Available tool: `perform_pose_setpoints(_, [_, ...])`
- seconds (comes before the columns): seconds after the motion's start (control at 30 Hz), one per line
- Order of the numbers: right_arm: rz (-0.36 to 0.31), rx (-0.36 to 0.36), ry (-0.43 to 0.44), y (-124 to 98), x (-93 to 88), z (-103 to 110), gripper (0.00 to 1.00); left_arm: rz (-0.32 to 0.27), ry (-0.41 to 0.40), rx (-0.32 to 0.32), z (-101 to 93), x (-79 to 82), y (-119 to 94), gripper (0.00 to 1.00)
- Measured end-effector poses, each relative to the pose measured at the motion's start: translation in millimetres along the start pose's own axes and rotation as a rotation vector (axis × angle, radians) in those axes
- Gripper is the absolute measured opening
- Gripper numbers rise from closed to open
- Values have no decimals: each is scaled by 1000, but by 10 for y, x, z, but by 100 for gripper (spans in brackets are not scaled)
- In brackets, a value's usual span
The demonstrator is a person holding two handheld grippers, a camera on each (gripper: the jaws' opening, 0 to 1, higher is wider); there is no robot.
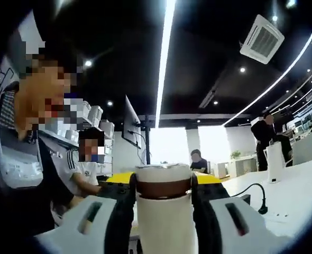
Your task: Grasp the water cup twist off the cup lid place the cup lid on the table
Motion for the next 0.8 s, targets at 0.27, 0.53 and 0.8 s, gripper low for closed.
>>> perform_pose_setpoints(0.27, [42,-108,-56,40,-25,81,53,-1,1,-1,-3,3,-1,50])
perform_pose_setpoints(0.53, [21,-275,-147,-8,133,252,55,-2,0,3,-10,2,-6,50])
perform_pose_setpoints(0.8, [111,-525,-241,-36,116,391,59,-2,-1,5,-21,-2,-17,50])
Point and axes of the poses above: the point that each gripper's makers call its tool centre point, and the gripper's own axes: y roughly forward along the fingers, z roughly to its left, x roughly out of its top, the point moved 9 cm from there along -y, roughly backward along the fingers, and after that the axes turned 8 degrees about -y, right-handed, at the moved point
